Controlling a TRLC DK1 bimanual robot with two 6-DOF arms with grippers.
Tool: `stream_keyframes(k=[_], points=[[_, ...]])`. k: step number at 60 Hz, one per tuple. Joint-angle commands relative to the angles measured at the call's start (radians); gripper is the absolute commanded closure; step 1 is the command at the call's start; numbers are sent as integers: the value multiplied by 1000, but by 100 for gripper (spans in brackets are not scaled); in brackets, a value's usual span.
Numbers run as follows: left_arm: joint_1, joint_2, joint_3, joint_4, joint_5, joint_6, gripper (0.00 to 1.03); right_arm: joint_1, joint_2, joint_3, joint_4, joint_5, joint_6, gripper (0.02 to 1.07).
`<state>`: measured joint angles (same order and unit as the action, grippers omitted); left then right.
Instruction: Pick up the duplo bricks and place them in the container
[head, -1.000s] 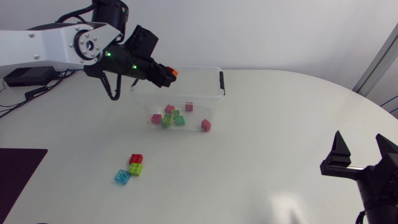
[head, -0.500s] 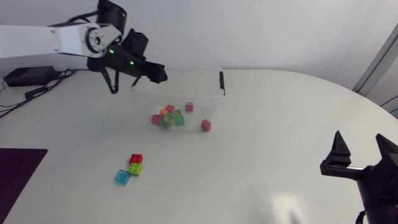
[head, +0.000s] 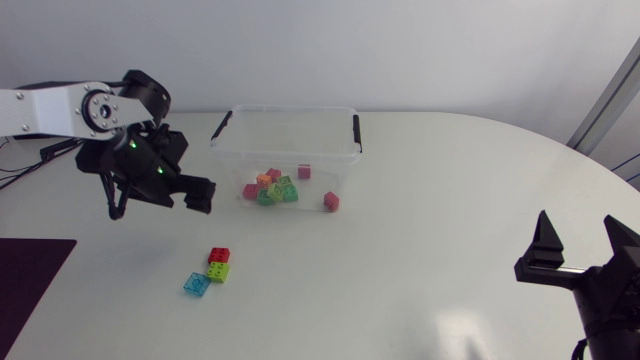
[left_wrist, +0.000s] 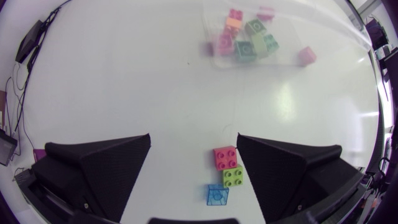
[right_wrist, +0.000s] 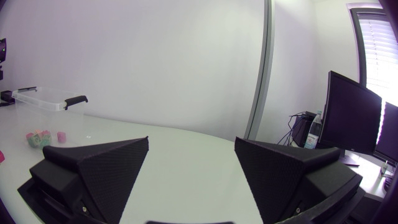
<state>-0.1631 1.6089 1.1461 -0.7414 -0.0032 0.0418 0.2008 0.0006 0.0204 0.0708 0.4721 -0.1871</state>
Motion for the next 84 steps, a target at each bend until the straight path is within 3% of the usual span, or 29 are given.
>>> stream_keyframes(k=[1,19,41,49,50,53,70,76,84], points=[[-30,26,-59,16,-7,-45,6,-3,-7,-25,-8,0,-8,7],[-85,83,-152,48,-7,-117,5,-3,-7,-25,-8,0,-8,7],[-135,226,-129,100,-7,-183,6,-3,-7,-25,-8,0,-8,7],[-144,237,-123,119,-7,-207,26,-3,-7,-25,-8,0,-8,7],[-144,233,-126,128,-7,-218,38,-3,-7,-25,-8,0,-8,7],[-142,223,-134,143,-7,-224,52,-3,-7,-25,-8,0,-8,7],[-104,177,-163,178,-23,-237,78,-3,-7,-25,-8,0,-8,7],[-98,155,-167,183,-27,-237,84,-3,-7,-25,-8,0,-8,7],[-104,74,-155,188,-40,-235,84,-3,-7,-25,-8,0,-8,7]])
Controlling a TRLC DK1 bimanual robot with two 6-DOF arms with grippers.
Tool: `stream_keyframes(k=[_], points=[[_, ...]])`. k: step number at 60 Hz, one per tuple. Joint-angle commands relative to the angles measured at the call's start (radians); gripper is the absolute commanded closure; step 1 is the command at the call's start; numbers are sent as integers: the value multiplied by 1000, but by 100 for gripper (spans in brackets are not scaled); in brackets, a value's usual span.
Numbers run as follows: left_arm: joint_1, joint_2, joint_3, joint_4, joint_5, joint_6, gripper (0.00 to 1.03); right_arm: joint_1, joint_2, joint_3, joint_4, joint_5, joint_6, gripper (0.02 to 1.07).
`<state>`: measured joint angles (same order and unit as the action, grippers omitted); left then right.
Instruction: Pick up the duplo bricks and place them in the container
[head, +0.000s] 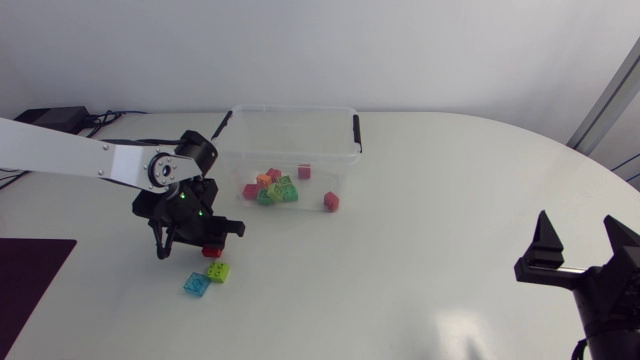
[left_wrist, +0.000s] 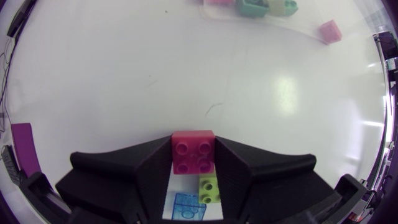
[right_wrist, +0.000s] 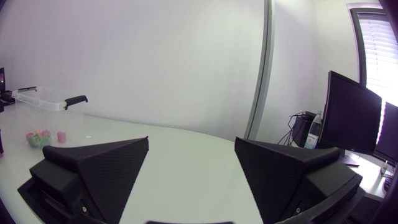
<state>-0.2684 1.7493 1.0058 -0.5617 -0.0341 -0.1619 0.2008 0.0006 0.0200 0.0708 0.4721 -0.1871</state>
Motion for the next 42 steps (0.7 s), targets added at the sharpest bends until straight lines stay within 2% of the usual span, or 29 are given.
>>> stream_keyframes(k=[1,5,15,20,26,35,36,39,40,42], points=[[-2,-85,-9,8,-12,-30,84,-3,-7,-25,-8,-1,-8,7],[-35,-143,13,13,-23,-28,84,-3,-7,-25,-8,0,-8,7],[-12,-152,298,-89,3,19,84,-3,-7,-25,-8,0,-8,7],[-14,-139,406,-92,19,28,84,-3,-7,-25,-8,0,-8,7],[-17,-109,494,-73,19,53,84,-3,-7,-25,-8,0,-8,7],[-23,-39,570,19,45,111,84,-3,-7,-25,-8,0,-8,7],[-25,-16,585,19,45,124,83,-3,-7,-25,-8,0,-8,7],[-25,38,614,20,46,145,72,-3,-7,-25,-8,0,-8,7],[-25,39,614,20,46,145,72,-3,-7,-25,-8,0,-8,7],[-23,69,629,20,60,157,61,-3,-7,-25,-8,0,-8,7]])
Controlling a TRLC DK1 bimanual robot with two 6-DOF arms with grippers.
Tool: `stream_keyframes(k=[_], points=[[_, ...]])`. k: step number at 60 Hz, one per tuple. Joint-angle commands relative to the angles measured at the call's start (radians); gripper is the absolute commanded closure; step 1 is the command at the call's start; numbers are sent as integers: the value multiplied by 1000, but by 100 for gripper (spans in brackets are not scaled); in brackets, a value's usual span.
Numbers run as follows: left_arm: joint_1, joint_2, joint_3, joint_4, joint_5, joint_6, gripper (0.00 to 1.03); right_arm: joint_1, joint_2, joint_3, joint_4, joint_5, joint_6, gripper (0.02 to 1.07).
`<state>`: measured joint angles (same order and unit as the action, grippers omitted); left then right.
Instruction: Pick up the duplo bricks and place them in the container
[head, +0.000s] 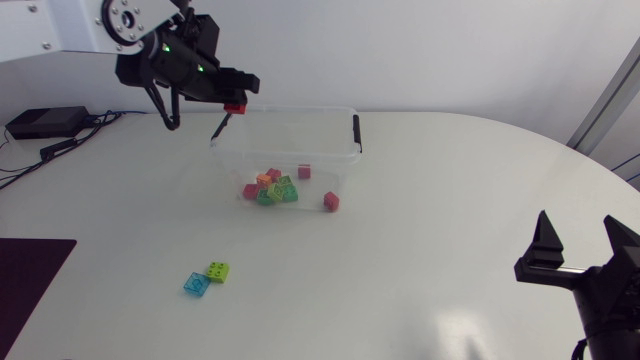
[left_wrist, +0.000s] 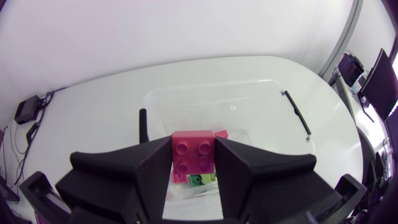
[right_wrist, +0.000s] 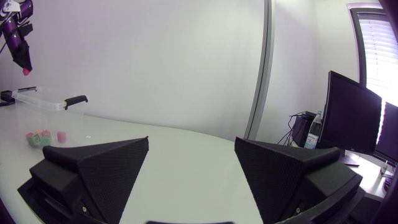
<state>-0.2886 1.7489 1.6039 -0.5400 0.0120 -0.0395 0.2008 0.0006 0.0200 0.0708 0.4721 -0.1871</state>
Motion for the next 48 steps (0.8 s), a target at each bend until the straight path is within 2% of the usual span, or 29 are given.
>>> stream_keyframes(k=[1,2,3,4,5,6,12,16,22,27,32,40,43,48], points=[[-3,72,33,-2,16,36,60,-3,-5,-25,-8,0,-8,7],[3,98,47,-2,20,49,47,-3,-7,-25,-8,0,-8,7],[5,103,47,-2,22,50,45,-3,-7,-25,-8,0,-8,7],[6,116,51,-2,25,64,34,-3,-7,-25,-8,0,-8,7],[6,120,53,-2,26,67,31,-3,-7,-25,-8,0,-8,7],[11,130,56,-2,28,79,22,-3,-5,-25,-8,0,-8,7],[28,129,47,-2,51,127,8,-3,-7,-25,-8,0,-8,7],[40,103,36,-2,55,155,7,-3,-7,-25,-8,0,-8,7],[71,49,10,-6,120,220,7,-3,-7,-25,-8,0,-8,7],[108,-108,-133,-20,207,454,7,-3,-7,-25,-8,0,-8,7],[109,-206,-243,-54,218,638,7,-3,-7,-25,-8,0,-8,7],[108,-379,-495,-58,224,1043,7,-3,-7,-25,-5,0,-8,7],[108,-394,-532,-71,223,1132,7,-4,-7,-25,-8,0,-8,7],[115,-379,-552,-173,223,1270,7,-3,-7,-25,-8,0,-8,7]])
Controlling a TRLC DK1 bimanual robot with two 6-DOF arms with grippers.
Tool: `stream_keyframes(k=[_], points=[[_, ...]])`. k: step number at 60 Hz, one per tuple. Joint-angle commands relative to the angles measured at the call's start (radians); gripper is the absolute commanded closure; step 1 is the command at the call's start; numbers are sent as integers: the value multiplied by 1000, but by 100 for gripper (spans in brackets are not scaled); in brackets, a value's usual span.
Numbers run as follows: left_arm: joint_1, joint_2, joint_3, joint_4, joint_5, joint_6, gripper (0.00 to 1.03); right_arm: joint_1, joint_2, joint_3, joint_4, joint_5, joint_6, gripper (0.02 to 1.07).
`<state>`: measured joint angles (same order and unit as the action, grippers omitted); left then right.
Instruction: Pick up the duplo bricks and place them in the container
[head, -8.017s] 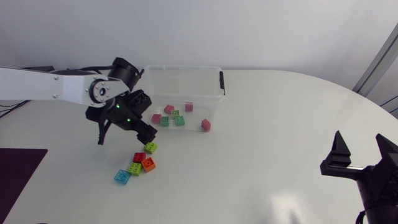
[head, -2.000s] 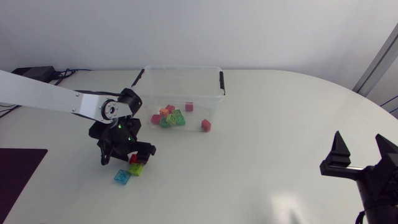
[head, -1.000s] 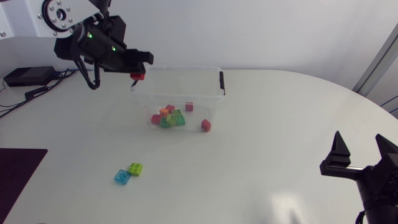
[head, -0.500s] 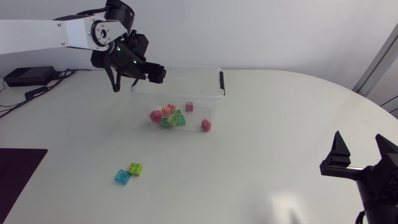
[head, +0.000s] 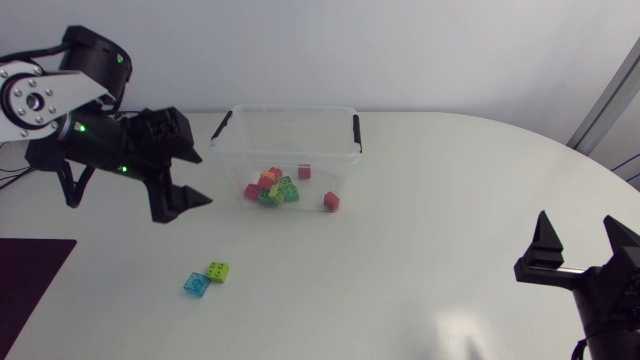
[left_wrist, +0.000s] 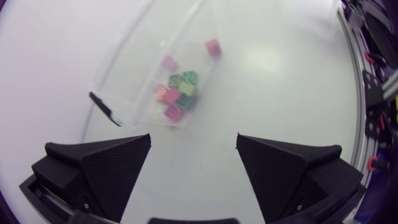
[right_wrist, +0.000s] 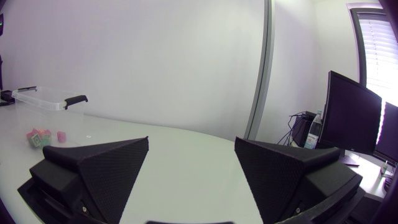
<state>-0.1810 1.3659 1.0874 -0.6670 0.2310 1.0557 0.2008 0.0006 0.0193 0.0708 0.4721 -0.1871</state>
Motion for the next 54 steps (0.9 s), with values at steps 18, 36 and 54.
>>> stream_keyframes(k=[18,36,54], points=[[-41,139,-112,-149,-56,388,7,-3,-7,-24,-8,0,-8,7],[-123,297,-144,-48,-127,379,7,-3,-7,-24,-8,0,-8,7],[-124,404,-142,-9,-142,357,18,-3,-7,-24,-8,0,-8,7]])
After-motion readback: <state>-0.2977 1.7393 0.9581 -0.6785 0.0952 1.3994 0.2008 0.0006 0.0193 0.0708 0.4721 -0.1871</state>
